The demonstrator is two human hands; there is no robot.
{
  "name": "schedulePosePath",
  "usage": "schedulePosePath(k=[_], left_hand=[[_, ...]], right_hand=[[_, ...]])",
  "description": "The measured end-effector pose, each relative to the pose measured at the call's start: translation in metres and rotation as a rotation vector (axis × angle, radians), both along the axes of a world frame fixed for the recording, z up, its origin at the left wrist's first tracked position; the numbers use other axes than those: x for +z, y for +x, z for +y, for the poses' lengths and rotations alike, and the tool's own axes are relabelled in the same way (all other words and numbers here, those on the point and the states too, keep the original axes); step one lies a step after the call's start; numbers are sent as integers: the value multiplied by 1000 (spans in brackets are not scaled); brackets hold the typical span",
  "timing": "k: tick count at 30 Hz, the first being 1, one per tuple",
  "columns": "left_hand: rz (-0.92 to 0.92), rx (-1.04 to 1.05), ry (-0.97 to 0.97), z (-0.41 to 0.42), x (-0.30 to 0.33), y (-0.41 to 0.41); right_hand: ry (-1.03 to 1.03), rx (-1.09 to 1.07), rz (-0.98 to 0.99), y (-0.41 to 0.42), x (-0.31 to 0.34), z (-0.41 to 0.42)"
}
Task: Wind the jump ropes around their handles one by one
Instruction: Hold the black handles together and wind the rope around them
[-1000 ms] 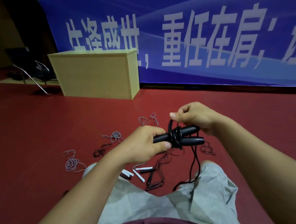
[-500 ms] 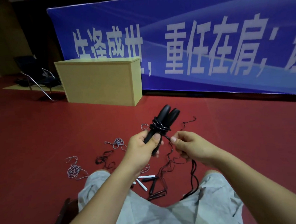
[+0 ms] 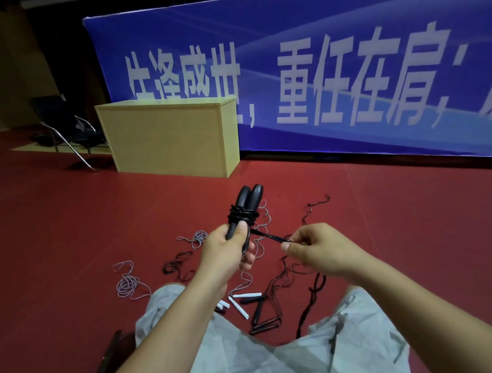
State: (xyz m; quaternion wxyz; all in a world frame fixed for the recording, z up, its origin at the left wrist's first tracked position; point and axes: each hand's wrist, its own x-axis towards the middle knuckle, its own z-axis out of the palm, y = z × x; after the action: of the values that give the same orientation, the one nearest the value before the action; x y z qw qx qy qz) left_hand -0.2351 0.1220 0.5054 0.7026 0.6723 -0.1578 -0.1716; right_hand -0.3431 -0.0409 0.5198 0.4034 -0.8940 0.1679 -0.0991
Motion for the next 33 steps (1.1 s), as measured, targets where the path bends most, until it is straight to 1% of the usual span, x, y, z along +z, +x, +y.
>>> schedulePosePath(k=[3, 8, 11, 12, 14, 17, 18, 20, 23, 26, 30, 33], left_hand=[[-82, -5, 85, 3, -3, 5], [-146, 19, 173, 9, -9, 12], [-237, 44, 251, 11, -13, 16], [-270, 59, 278, 11, -15, 18], [-314, 79, 322, 12, -20, 22], [-390, 94, 392, 11, -26, 25], [-421, 100, 422, 11, -27, 25], [-478, 107, 481, 12, -26, 22], [-596, 89, 585, 14, -23, 16], [-716, 23, 693, 10, -18, 11], [-761, -204, 652, 10, -9, 10], [-804, -373, 567, 14, 3, 8]], right_hand=[[-4, -22, -2, -4, 2, -2], [-109, -32, 11, -10, 9, -10], [-163, -53, 20, -12, 18, -9], [-155, -57, 14, -13, 21, -8], [-76, -36, -19, -15, 24, -8], [22, 44, -59, -16, 29, -6], [3, 68, -77, -16, 30, -6], [-113, 92, -118, -15, 33, -5], [-262, 77, -157, -12, 36, -3], [-361, 33, -238, -7, 44, -1], [-432, -48, -308, -4, 55, -7], [-458, -46, -305, -4, 57, -13]])
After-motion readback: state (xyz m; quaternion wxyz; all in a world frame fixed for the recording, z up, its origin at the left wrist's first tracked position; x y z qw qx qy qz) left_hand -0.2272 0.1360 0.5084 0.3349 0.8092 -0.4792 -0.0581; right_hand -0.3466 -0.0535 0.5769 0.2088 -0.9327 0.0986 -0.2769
